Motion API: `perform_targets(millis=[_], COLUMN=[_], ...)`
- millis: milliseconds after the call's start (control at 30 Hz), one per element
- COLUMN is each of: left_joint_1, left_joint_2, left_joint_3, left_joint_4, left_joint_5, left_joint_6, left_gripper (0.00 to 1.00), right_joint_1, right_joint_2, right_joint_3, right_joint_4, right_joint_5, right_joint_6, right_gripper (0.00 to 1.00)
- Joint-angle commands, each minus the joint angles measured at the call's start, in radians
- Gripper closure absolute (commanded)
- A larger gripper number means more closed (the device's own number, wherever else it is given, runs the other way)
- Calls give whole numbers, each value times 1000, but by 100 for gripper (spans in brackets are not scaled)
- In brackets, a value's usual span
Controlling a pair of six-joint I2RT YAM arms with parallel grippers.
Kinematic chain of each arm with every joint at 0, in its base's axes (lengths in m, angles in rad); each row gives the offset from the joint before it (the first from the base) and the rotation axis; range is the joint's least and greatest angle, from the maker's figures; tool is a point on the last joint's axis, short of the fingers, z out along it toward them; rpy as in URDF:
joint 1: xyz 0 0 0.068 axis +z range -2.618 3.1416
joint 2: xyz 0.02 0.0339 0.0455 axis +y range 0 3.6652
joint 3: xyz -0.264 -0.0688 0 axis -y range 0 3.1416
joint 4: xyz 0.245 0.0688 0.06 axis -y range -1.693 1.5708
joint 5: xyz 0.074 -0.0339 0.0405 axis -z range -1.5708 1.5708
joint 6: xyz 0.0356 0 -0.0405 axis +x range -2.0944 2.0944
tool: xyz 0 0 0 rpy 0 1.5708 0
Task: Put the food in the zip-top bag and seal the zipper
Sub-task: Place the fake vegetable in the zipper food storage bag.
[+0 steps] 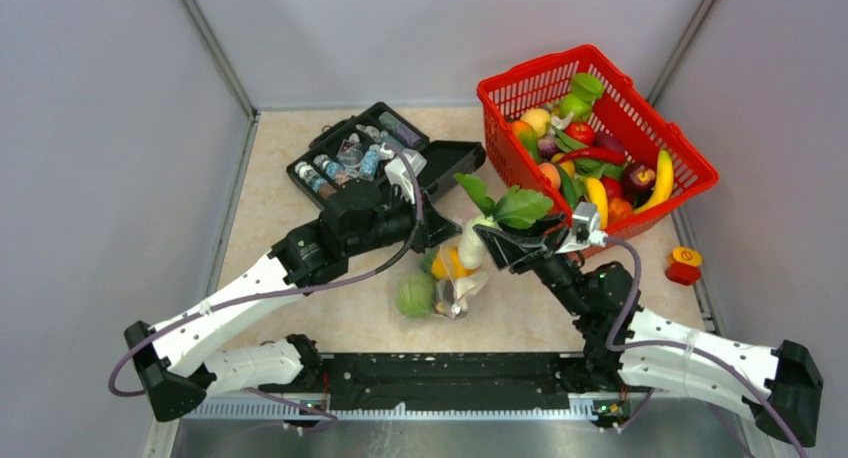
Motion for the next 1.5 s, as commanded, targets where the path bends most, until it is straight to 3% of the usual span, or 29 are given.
perform_targets(millis=[0, 167, 500, 967, 1300, 1467], left_joint_1=[-3, -3, -3, -2, -2, -2], left_joint_2=[-49, -67, -85, -81, -79, -80], left_joint_3=[20, 3, 2, -11, -13, -11], left_joint_4=[77, 66, 48, 62, 45, 48], left_joint_5=[-41, -64, -93, -98, -113, -116], left_joint_6=[12, 40, 70, 66, 59, 64], left_gripper=[100, 100, 100, 100, 100, 100], right_joint_1=[11, 12, 11, 11, 12, 11], right_joint_2=[77, 142, 96, 179, 159, 179], right_joint_3=[44, 49, 23, 32, 31, 19], right_joint_4=[108, 153, 119, 229, 185, 264], right_joint_5=[-59, -45, 24, -4, -1, -9], right_joint_6=[41, 45, 46, 111, 100, 109], right_gripper=[100, 100, 100, 100, 100, 100])
